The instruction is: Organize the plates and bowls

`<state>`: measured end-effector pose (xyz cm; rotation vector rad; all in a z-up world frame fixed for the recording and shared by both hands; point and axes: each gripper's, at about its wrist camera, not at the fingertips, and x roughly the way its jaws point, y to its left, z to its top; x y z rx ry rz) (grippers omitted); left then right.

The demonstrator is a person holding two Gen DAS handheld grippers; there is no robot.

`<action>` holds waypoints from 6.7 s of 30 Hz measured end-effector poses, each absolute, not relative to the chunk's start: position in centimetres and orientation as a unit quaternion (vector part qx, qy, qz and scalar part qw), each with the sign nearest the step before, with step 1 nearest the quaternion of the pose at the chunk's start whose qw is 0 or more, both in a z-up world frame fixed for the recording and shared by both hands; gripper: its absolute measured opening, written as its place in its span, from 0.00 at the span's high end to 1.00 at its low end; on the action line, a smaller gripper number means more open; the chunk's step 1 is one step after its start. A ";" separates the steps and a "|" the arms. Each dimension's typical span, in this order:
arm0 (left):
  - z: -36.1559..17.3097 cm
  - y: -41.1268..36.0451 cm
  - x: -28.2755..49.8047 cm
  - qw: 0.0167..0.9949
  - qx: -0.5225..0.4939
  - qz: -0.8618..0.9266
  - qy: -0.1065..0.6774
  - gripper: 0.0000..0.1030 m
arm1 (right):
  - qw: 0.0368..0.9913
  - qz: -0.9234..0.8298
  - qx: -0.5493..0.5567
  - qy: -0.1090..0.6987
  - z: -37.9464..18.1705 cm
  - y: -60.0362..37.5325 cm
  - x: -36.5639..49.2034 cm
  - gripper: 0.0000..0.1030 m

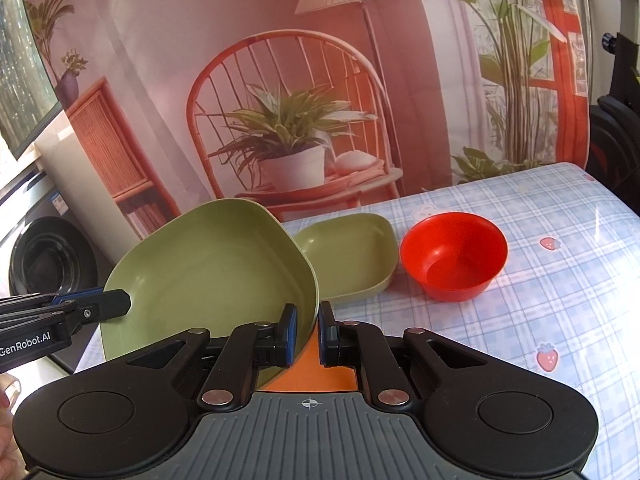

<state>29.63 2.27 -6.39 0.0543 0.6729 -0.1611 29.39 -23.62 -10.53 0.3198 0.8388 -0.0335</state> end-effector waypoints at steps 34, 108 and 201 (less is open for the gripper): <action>-15.1 2.5 33.5 0.887 0.012 -0.075 0.455 0.87 | 0.853 -0.037 0.090 0.512 -18.9 -23.6 31.6 0.91; -6.3 5.6 35.5 0.937 -0.020 -0.072 0.342 0.69 | 0.891 -0.096 0.132 0.424 -12.0 -27.1 31.4 0.83; -9.3 5.8 38.3 0.911 -0.005 -0.129 0.392 0.90 | 0.885 -0.045 0.161 0.435 -12.8 -25.5 36.4 0.95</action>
